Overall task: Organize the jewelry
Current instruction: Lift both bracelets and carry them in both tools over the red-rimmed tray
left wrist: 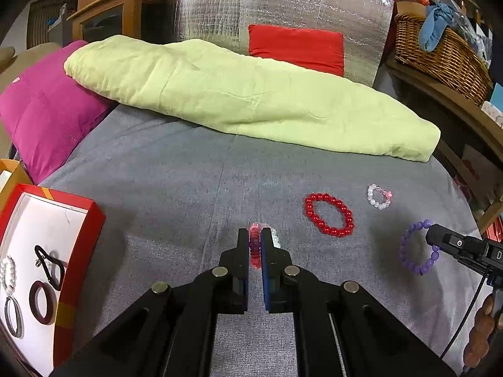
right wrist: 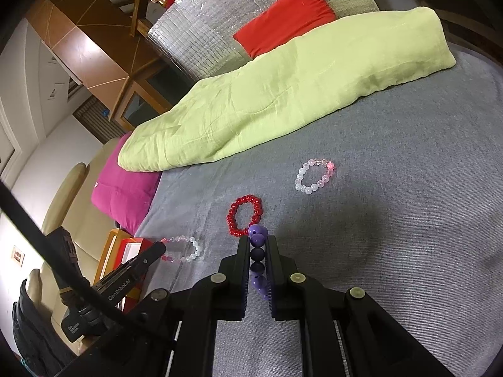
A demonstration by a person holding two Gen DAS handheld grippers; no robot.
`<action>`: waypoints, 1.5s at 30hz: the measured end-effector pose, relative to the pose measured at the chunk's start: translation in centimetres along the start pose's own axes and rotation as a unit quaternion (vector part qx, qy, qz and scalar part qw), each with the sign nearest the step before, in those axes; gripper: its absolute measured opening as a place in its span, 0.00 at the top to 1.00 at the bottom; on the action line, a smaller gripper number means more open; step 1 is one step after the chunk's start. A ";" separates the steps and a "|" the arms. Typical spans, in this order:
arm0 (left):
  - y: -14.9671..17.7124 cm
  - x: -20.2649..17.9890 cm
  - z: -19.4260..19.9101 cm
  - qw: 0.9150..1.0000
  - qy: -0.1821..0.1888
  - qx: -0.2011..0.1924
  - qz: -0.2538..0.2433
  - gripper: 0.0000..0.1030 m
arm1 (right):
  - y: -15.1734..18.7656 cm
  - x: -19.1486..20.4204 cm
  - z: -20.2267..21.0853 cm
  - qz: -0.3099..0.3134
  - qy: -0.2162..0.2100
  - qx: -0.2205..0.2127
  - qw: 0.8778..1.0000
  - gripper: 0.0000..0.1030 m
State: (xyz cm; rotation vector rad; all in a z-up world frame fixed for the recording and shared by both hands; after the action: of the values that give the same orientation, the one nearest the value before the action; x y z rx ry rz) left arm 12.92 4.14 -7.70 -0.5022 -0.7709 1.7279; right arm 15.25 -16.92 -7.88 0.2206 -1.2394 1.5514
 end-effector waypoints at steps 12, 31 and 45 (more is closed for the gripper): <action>-0.1 0.1 0.3 1.000 -0.001 -0.005 0.002 0.93 | 0.0 0.1 -0.1 0.003 -0.001 0.001 1.000 0.90; -0.5 0.4 1.0 1.000 -0.005 -0.012 0.005 0.93 | 0.1 0.4 -0.2 0.007 -0.006 0.003 1.000 0.90; -1.4 0.4 2.6 1.000 -0.004 -0.026 0.006 0.93 | 0.1 0.7 0.0 0.009 -0.013 0.001 1.000 0.90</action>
State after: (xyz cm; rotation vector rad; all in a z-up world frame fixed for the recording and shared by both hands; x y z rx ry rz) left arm 12.01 4.09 -4.91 -0.5368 -0.8209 1.7249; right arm 14.89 -16.44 -7.50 0.2326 -1.2632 1.5703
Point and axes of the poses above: each gripper's, at about its wrist camera, not at the fingertips, and z roughly against the way its jaws point, x to its left, y to its underside, the point moved 9 cm from there along -z, roughly the way its jaws point, and after that the axes turned 13 degrees about -y, right-handed, at the moved point
